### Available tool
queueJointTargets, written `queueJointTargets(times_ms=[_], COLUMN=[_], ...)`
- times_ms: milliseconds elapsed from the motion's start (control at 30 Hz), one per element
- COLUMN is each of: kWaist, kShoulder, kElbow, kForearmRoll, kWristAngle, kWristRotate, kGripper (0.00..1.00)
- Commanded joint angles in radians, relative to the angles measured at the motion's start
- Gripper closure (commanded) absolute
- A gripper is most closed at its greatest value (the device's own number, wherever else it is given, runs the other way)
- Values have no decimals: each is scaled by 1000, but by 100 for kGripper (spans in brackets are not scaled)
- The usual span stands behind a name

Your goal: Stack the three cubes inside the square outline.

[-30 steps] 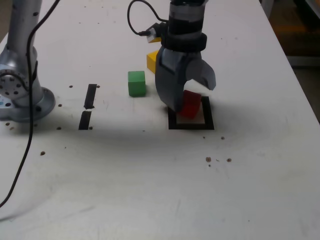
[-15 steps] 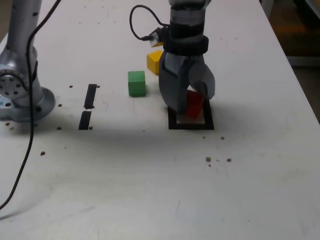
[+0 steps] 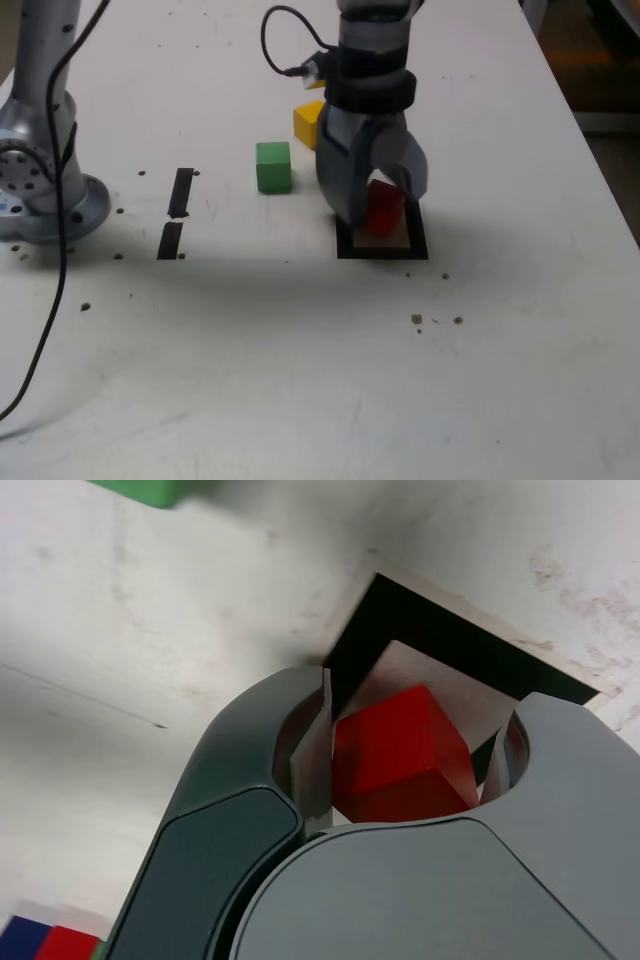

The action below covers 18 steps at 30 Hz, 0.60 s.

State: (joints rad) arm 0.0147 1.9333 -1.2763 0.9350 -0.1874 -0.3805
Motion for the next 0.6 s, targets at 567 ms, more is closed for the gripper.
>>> queueJointTargets(times_ms=[567], kWaist=[-48], kShoulder=[-112], kElbow=[-83], kForearmRoll=[237], kWristAngle=[111], kWristRotate=[364], kGripper=[76])
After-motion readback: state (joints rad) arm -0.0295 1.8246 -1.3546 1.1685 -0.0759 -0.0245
